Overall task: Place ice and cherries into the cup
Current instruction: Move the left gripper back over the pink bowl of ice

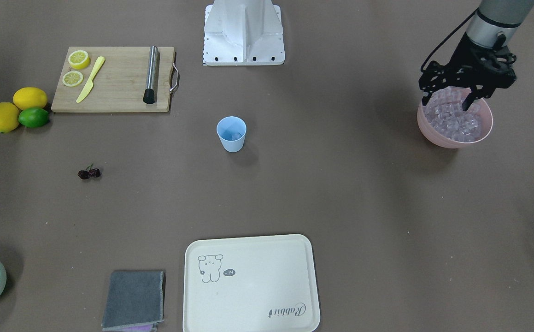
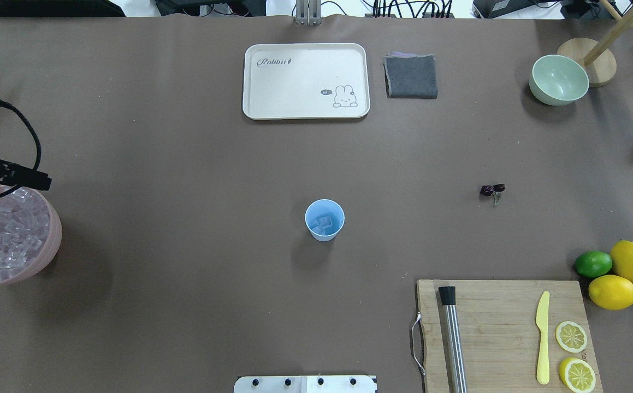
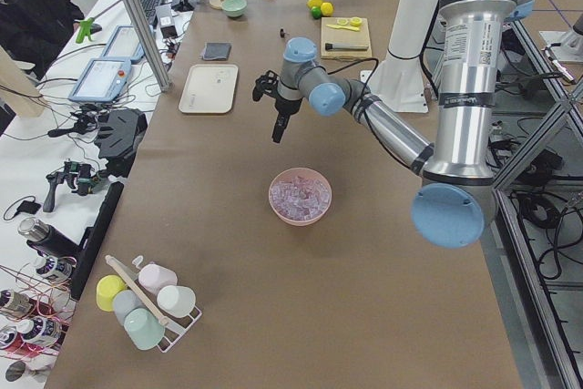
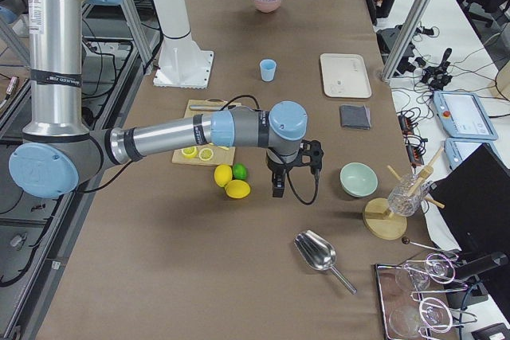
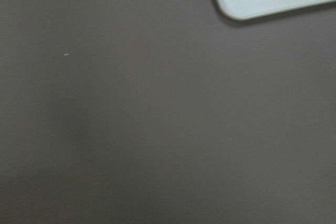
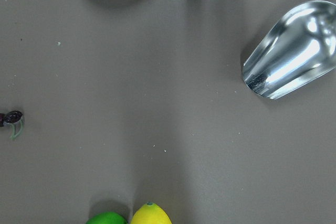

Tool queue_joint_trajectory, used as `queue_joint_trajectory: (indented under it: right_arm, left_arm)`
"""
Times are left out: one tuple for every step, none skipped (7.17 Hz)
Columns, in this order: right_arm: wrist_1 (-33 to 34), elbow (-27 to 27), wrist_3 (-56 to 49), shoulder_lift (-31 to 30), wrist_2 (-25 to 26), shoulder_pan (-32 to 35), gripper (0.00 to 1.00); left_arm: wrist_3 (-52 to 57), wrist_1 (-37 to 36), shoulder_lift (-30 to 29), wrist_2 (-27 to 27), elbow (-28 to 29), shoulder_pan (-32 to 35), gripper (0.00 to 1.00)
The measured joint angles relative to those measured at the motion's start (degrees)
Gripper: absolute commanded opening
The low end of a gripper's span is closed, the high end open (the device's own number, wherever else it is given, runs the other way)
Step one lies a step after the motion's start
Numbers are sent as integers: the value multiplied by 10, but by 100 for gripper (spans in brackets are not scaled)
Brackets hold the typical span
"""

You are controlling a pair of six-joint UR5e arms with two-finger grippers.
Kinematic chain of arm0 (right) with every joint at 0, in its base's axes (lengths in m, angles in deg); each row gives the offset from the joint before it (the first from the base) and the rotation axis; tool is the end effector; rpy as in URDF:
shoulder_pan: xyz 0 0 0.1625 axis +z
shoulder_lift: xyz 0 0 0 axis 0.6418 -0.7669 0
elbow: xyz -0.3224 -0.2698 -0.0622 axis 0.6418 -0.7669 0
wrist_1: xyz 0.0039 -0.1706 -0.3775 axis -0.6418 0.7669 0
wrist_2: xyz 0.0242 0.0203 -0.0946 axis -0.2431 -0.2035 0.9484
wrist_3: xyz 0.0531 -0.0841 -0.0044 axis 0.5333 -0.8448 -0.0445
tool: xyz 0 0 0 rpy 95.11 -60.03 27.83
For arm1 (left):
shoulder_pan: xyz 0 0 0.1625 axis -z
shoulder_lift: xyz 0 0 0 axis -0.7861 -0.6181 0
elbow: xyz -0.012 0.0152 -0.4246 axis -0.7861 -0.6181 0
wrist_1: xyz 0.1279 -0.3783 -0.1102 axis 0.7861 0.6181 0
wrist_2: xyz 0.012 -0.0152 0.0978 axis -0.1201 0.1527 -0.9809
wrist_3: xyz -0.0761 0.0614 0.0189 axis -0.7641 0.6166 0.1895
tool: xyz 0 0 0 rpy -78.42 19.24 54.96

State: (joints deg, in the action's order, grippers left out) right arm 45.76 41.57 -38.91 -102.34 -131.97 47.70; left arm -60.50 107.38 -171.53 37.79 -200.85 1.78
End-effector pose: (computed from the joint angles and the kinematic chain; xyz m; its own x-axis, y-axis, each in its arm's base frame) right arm 0.0381 -0.4561 0.5556 0.6418 -0.0021 0.7668 0.0090 0.9999 -0.0049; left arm 0.1849 -0.4042 0.3997 0.7202 0.2190 -0.6583 -0.0010 0.9492 0.3147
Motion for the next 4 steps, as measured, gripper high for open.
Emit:
queue_joint_trajectory:
  right_arm:
    - [0,0,0,-1,0,0,100]
    - [0,0,0,-1,0,0,100]
    - [0,-1,0,-2,0,0,100]
    - [0,-2,0,-3,1,0,100]
  left_arm:
    - [34,54,42,10,10,10,98]
    - [73,86,60,23,25,20,98]
    - [101,100,62,30,47,27,98]
    - [112,106,59,34,72,30,98]
